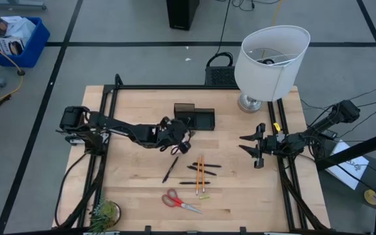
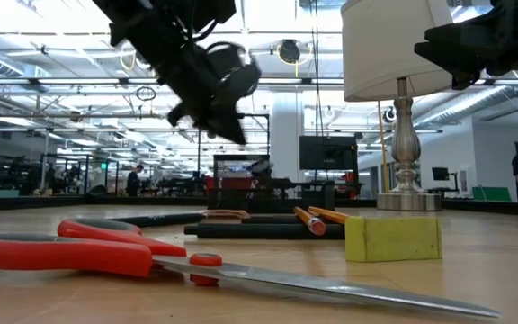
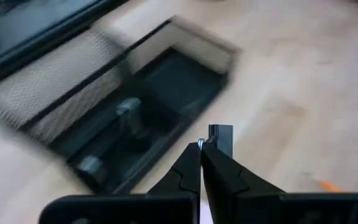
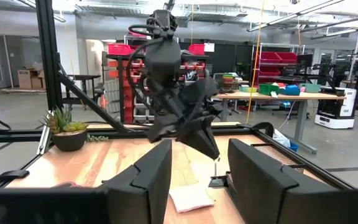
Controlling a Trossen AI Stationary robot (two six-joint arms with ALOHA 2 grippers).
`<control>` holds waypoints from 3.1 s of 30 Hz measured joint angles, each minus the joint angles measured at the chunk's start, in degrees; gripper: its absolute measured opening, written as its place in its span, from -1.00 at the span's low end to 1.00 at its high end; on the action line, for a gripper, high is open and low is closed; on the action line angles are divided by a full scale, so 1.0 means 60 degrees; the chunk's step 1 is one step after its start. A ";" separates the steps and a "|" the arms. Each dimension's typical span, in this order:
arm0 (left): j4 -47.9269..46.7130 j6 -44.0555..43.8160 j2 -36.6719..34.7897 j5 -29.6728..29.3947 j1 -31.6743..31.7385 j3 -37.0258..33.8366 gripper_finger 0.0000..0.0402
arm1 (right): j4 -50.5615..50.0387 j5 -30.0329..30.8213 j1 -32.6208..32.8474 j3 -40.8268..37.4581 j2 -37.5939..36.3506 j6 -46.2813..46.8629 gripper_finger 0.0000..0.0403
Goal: Pick and place office supplies into organizer
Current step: Put the black binder clip into the desk organizer, then put the orange pencil into the desk organizer
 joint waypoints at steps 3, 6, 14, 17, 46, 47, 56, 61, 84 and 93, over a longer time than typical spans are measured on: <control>-0.0309 -0.1145 -0.0182 -0.0632 0.0051 0.0010 -0.98 | -0.0001 0.0000 -0.0004 0.0001 0.0000 0.0001 -0.26; -0.0999 -0.2011 -0.0385 -0.1006 0.0069 -0.0021 -0.94 | 0.0000 0.0000 -0.0003 -0.0001 0.0018 0.0000 -0.25; -0.1509 -0.3205 -0.0303 -0.1518 0.0646 -0.0010 -0.98 | -0.0013 0.0000 -0.0004 0.0001 0.0057 0.0001 -0.25; -0.1561 -0.3194 -0.0275 -0.1230 0.0932 -0.0010 -0.95 | 0.0002 0.0000 -0.0002 0.0001 0.0066 -0.0003 -0.24; -0.0647 -0.1556 0.0054 -0.0686 0.1031 0.0009 -0.54 | -0.0004 0.0000 -0.0001 -0.0002 0.0069 -0.0002 -0.25; -0.0729 -0.1493 0.0087 -0.0571 0.1007 0.0002 -0.53 | -0.0010 0.0000 -0.0001 0.0001 0.0069 -0.0001 -0.25; -0.0676 0.1054 0.0068 0.0417 0.0309 -0.0002 -0.54 | -0.0008 0.0000 -0.0002 -0.0001 0.0066 0.0001 -0.25; -0.0437 0.1844 0.0068 0.1188 -0.0143 -0.0002 -0.54 | -0.0008 0.0000 -0.0002 -0.0001 0.0067 0.0000 -0.24; -0.0936 -0.8350 -0.0095 0.2666 -0.1066 -0.0006 -0.54 | -0.0008 0.0000 -0.0003 -0.0001 0.0069 -0.0001 -0.26; -0.1197 -1.0937 -0.0043 0.5245 -0.1066 -0.0006 -0.54 | -0.0008 0.0000 -0.0001 -0.0001 0.0066 0.0001 -0.24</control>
